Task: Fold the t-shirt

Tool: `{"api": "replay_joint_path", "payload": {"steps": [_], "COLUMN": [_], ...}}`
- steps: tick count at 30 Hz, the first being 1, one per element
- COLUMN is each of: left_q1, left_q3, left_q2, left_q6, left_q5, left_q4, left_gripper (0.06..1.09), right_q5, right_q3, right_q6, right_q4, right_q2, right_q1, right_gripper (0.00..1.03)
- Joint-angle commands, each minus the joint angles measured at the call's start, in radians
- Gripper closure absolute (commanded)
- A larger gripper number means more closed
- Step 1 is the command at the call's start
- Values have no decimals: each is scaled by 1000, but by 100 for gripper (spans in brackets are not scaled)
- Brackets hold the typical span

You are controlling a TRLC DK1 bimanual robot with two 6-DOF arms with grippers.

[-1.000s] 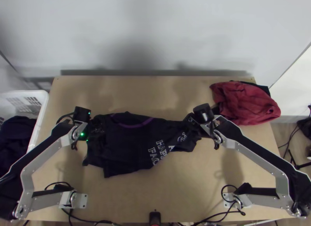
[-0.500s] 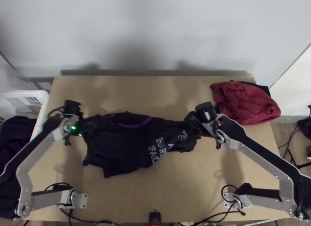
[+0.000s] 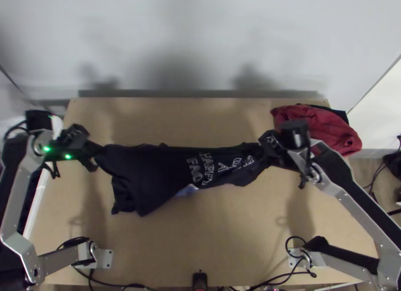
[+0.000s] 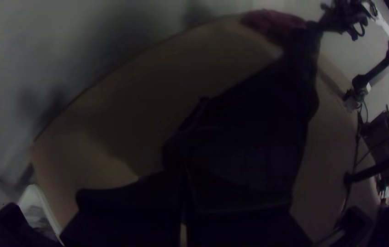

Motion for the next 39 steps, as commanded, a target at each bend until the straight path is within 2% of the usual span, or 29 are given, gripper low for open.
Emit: {"api": "replay_joint_path", "payload": {"steps": [1, 7, 11, 15, 21, 24, 27, 28, 31, 34, 39], "left_q1": [90, 48, 13, 4, -28, -71, -153, -171, -274, -392, -386], "left_q3": [189, 304, 373, 459, 563, 566, 489, 457, 330, 205, 178], "left_q2": [7, 15, 1, -2, -7, -39, -99, -117, -185, -263, -307], "left_q6": [-185, -316, -356, -376, -412, -416, -374, -357, -343, -356, -363], "left_q5": [115, 137, 155, 155, 155, 157, 155, 155, 143, 60, 19], "left_q4": [-14, 29, 24, 18, -28, -92, -154, -178, -224, -218, -207], "left_gripper": [105, 105, 105, 105, 105, 105, 105, 105, 105, 105, 105], "right_q5": [-66, -133, -161, -167, -165, -167, -165, -165, -165, -167, -165], "right_q3": [95, 84, -93, -111, -111, -149, -195, -206, -235, -237, -194], "right_q6": [-8, -24, -20, -22, 7, 59, 72, 82, 85, 107, 145], "right_q4": [-98, -249, -259, -278, -264, -264, -270, -270, -247, -209, -81], "right_q2": [-68, -112, -190, -224, -223, -223, -230, -229, -215, -161, 3], "right_q1": [-12, 88, 175, 183, 151, 140, 138, 137, 134, 160, 240], "right_gripper": [100, 100, 100, 100, 83, 58, 35, 30, 30, 29, 25]}}
